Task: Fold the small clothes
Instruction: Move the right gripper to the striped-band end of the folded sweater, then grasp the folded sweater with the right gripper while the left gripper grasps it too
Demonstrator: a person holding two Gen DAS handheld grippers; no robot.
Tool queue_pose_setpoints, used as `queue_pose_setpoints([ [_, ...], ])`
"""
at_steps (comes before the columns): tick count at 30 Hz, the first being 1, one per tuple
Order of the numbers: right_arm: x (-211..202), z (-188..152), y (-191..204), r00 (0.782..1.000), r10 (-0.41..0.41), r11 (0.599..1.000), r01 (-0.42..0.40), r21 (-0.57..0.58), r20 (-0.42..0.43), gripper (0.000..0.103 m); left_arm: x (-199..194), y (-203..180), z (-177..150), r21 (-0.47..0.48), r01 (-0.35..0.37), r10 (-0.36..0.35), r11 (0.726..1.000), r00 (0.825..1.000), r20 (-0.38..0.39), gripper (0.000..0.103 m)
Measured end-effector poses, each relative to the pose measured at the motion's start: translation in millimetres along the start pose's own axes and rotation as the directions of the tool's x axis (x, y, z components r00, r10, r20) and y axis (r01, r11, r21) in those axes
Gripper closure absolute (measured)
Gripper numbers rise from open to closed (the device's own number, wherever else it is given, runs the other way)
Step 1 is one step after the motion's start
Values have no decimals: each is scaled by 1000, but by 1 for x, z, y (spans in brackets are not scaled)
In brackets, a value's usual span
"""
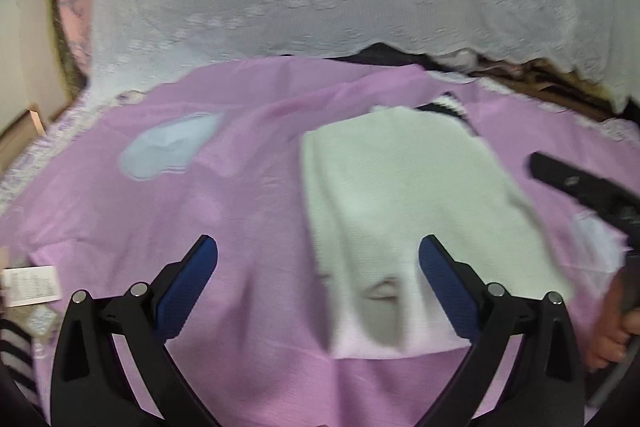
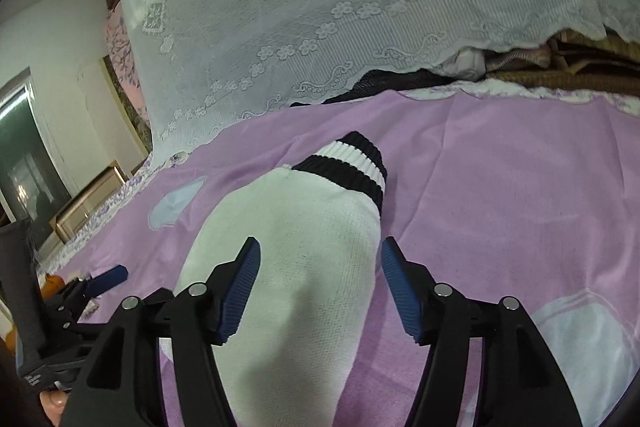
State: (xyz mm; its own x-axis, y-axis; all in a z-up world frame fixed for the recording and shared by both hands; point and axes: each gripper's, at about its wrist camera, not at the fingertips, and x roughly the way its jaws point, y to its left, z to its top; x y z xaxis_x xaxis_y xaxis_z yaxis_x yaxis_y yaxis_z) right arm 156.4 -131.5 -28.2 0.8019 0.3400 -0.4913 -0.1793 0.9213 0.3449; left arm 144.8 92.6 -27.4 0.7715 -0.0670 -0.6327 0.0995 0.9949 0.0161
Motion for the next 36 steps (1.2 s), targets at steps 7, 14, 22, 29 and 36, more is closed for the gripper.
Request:
queue_pose_setpoints([
  [7,15,-1,-15,997,61,996,-57,65,-51,27,45,14,11,-168,224,-251,960,954,-164,4],
  [14,57,-3,-29,973,159,972,-124,199,-168,25,79,36,20,-375,408,-482,832,867,-127,4],
  [22,98,-1,-44,921,329,906,-245,347,-210,21,98,20,25,-365,511,-586,778,800,-129,4],
  [29,90,-1,-36,938,304,921,-246,303,-163,52,86,7,29,-270,472,-511,839,855,-93,34],
  [36,60,7,-15,955,279,944,-253,212,-102,57,65,21,29,-299,465,-497,833,867,-34,55],
])
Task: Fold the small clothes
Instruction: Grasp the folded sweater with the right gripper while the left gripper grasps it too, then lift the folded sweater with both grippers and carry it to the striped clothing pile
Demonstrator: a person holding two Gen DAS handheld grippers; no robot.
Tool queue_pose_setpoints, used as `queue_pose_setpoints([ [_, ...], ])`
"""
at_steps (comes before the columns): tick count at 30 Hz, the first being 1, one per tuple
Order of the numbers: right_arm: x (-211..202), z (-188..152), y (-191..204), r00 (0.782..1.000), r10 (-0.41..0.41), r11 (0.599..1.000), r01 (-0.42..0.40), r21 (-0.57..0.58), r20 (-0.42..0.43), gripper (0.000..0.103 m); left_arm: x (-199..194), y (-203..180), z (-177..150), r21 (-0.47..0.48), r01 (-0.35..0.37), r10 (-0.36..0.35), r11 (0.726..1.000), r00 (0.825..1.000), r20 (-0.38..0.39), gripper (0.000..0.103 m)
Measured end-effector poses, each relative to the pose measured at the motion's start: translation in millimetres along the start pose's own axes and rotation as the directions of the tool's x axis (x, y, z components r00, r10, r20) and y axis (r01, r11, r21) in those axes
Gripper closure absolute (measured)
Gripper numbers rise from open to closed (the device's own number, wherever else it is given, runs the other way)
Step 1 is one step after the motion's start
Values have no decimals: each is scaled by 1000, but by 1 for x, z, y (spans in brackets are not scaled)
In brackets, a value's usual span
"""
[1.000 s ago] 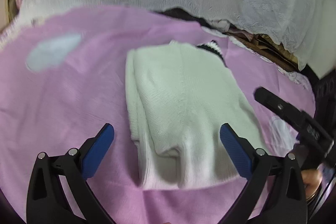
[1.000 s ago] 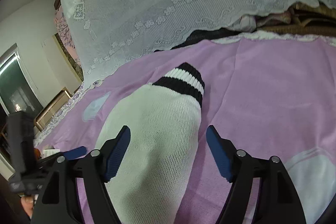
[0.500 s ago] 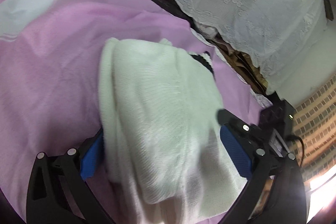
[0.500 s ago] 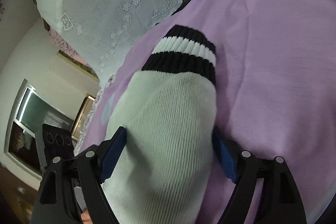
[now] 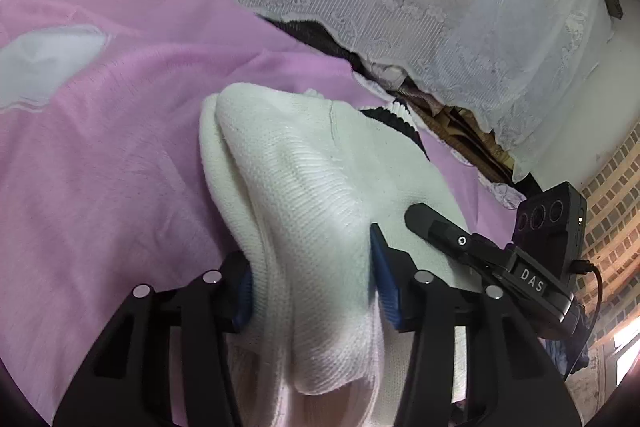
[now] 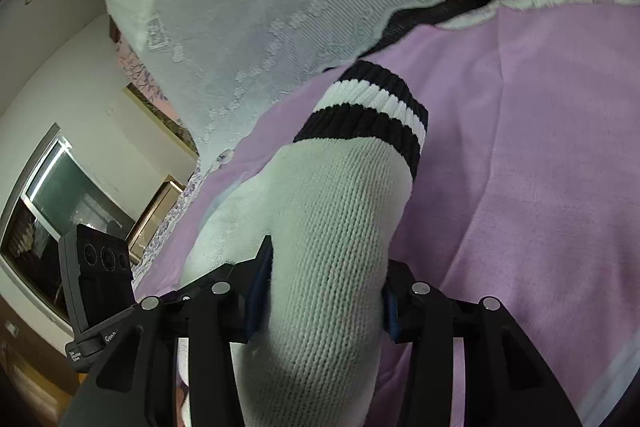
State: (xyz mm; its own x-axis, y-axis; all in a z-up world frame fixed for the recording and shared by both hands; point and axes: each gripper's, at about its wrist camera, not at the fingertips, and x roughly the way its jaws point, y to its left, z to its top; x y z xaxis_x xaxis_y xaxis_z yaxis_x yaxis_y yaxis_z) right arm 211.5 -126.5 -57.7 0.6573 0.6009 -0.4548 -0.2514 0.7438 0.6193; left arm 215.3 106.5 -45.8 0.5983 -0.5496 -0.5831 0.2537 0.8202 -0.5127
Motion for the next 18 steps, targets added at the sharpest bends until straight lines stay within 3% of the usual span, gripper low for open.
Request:
queue_pose_setpoints([
  [2,-8,-3,14,1000,23,1000,-23,-20,9,57,-21,-9,-2,35,-26,24,999,999,36,55],
  [6,-21,-7,51,997,81,995,-80,-65,12,57,-65,-11,-5,16,-35,34,999,996,87,55],
  [12,-29,-26,130,979,200,972,-203,-122,-35,57,-163,-6,-17,11,-128,125,992,981,148,55],
  [18,-16,-57,224,943,310,930,-327,-168,-123,57,-270,13,-33,-31,-259,259,965,941,219,55],
])
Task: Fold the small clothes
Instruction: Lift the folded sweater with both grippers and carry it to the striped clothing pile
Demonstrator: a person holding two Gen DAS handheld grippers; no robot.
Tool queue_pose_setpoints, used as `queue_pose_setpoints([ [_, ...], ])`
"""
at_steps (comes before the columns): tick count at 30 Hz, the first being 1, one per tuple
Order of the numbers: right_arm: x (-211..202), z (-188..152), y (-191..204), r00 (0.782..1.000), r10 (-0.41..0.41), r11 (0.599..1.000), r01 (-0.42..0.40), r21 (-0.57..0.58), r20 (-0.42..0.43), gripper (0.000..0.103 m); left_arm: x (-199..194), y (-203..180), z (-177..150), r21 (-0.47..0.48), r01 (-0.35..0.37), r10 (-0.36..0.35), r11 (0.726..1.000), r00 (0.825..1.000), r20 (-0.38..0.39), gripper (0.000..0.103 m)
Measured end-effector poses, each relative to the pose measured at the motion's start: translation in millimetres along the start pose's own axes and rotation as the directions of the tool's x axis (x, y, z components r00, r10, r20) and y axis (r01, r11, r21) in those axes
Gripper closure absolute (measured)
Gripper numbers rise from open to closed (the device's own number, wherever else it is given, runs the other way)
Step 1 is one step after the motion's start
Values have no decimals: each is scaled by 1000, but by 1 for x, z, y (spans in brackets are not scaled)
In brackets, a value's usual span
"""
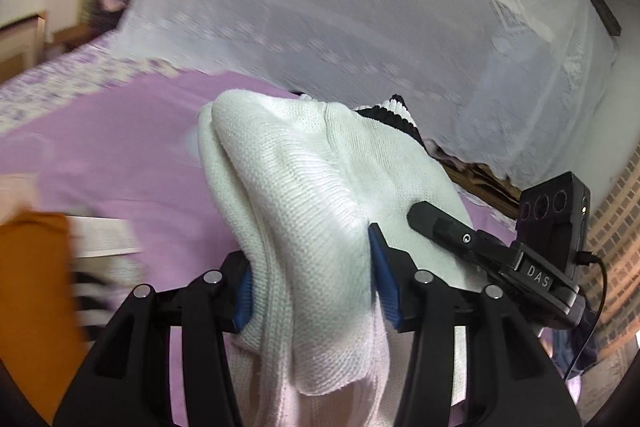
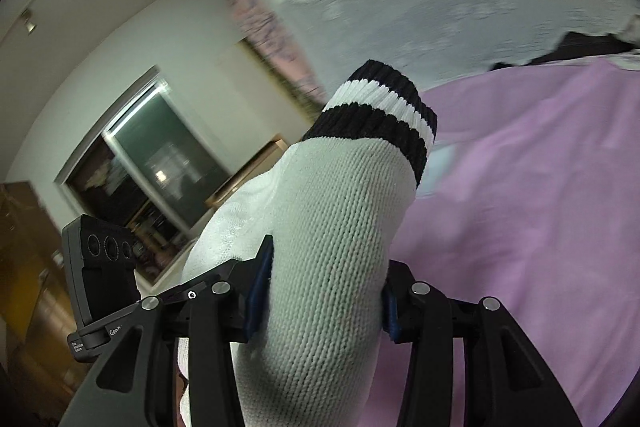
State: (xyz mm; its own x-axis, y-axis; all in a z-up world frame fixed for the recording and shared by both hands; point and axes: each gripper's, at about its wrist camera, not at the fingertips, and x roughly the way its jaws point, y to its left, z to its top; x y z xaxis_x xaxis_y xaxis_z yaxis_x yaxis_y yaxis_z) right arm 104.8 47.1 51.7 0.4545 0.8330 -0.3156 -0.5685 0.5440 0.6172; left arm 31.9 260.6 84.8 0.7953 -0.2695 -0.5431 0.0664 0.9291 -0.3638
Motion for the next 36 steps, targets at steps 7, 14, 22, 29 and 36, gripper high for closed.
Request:
queue_pose_setpoints([
  [7,51,-24,80,992,76,996,-80,-38,-96,57,-81,64,-5,-67,-113,115,991,993,38,55],
  [14,107,-48,140,973,117,989,-133,-68,-197,57,-137,129,-23,-150,-167,178,974,982,62,55],
  [22,169,-78,160,947,23,991,-63,-114,-319,56,-142,193,-52,-242,-224,231,944,973,-1,49],
  [29,176,-86,148,940,-29,990,-21,-142,-341,48,-127,201,-72,-234,-328,342,915,939,21,15],
  [36,132,-90,169,967,-106,962,41,-271,-232,36,-147,159,-79,-114,-534,544,838,834,91,7],
])
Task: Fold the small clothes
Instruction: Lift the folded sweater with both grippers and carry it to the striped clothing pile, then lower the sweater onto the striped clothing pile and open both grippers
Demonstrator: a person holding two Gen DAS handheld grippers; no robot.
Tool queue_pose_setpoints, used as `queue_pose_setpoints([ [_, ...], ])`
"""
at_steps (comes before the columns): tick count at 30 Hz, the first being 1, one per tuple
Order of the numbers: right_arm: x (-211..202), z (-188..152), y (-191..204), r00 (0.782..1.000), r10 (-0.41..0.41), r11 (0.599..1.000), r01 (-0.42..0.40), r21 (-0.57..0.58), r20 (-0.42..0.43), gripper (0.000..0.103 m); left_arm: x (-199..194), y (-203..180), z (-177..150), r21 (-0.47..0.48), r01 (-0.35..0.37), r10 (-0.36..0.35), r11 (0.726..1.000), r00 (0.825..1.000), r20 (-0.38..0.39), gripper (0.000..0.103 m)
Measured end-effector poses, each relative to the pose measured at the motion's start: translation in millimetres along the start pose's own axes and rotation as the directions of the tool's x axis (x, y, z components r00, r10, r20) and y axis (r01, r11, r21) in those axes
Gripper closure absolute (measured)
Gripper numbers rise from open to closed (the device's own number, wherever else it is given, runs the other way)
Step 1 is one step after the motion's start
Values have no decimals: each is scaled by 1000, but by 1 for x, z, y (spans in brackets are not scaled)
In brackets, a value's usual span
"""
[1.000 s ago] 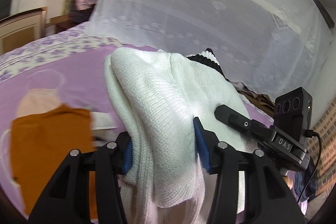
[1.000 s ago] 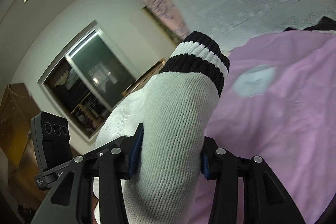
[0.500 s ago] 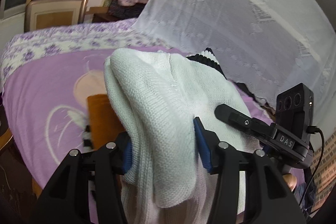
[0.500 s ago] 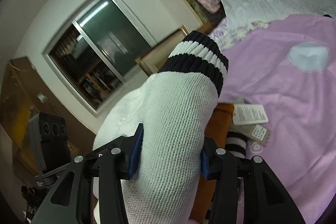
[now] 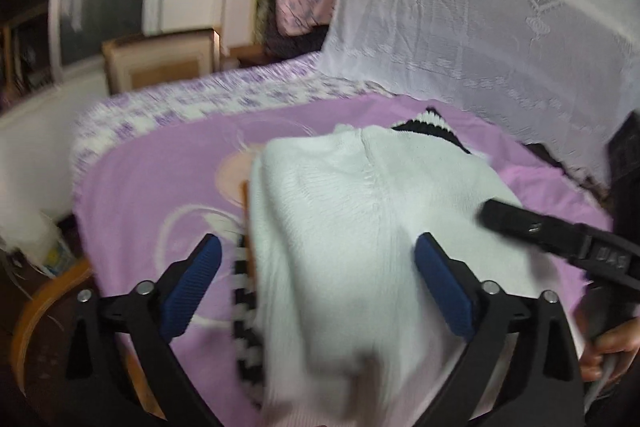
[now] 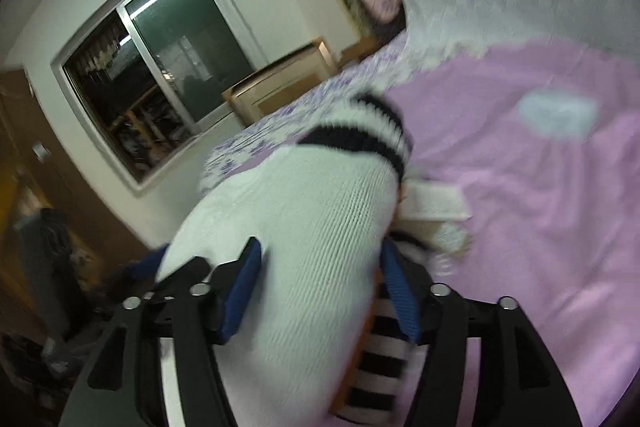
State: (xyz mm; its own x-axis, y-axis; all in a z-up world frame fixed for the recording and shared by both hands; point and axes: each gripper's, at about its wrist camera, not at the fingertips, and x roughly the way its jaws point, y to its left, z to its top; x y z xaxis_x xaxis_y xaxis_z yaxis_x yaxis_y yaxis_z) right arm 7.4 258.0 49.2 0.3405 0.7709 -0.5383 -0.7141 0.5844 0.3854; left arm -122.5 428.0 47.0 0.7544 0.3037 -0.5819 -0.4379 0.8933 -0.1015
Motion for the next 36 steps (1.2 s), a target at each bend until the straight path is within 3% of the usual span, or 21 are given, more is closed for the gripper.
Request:
queue_pose_setpoints([
  [4,-39,-17,16,994,-72,992,80,-102,84,25,-19,-11,-15,49,-78,78,996,997,5,7],
  [9,-77,-42,22,992,-57,991,70,-118,111,14,-45,-19,-30,84,-148,147,985,989,11,5],
  [16,-115,-72,18,994,-43,995,52,-87,105,9,-82,-24,-53,68,-229,228,971,973,18,5],
  [26,-143,-94,24,992,-66,995,74,-73,106,6,-121,-38,-66,101,-281,278,954,960,44,5],
  [31,-155,-95,38,988,-63,986,84,-144,143,4,-133,-33,-66,29,-230,230,973,973,22,4],
  [36,-166,-95,48,979,-73,973,111,-201,188,4,-132,-42,-68,54,-241,240,969,970,22,4],
])
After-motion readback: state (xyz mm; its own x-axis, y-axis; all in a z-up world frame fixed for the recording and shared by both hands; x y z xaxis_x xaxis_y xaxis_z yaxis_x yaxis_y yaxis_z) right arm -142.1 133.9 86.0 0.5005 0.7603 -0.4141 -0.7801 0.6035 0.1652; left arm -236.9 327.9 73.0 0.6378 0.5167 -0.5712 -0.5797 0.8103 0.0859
